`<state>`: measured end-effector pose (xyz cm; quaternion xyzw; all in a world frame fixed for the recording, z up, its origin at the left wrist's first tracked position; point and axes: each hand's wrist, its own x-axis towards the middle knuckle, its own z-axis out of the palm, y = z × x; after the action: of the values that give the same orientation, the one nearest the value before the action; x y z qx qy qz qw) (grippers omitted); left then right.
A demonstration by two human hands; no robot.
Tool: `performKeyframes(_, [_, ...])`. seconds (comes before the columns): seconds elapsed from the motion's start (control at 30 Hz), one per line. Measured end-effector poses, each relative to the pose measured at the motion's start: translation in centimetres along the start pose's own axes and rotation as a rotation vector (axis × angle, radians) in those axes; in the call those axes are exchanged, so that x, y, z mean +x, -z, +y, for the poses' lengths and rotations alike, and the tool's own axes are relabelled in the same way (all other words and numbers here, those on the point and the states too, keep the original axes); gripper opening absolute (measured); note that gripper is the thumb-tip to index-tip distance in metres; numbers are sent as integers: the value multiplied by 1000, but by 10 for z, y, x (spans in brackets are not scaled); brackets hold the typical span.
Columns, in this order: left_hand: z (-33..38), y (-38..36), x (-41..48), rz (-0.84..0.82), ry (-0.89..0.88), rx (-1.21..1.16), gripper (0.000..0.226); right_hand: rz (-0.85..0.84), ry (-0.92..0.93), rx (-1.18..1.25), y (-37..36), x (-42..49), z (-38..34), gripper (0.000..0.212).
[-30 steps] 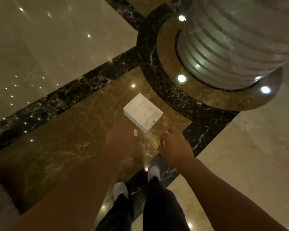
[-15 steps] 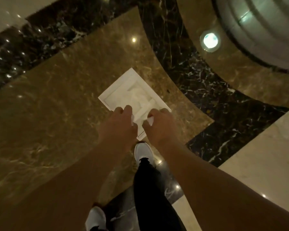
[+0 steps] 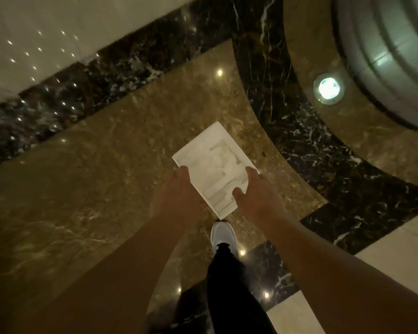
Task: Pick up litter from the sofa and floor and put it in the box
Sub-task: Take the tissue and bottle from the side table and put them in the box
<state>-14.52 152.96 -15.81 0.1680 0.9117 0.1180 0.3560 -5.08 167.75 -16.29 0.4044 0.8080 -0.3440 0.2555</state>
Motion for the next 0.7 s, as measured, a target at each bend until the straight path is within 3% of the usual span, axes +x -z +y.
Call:
performKeyframes(0.2, [-8, 101, -111, 149, 31, 44, 41, 71, 213, -74, 46, -108, -81, 63])
performKeyframes(0.4, [-44, 208, -300, 399, 46, 28, 52, 227, 473, -201, 61, -291, -166, 56])
performKeyframes(0.57, [-121, 232, -474, 533, 217, -69, 55, 137, 655, -325, 18, -445, -231, 55])
performKeyframes(0.7, [-210, 219, -588, 620, 418, -97, 72, 59, 886, -485, -53, -550, -300, 65])
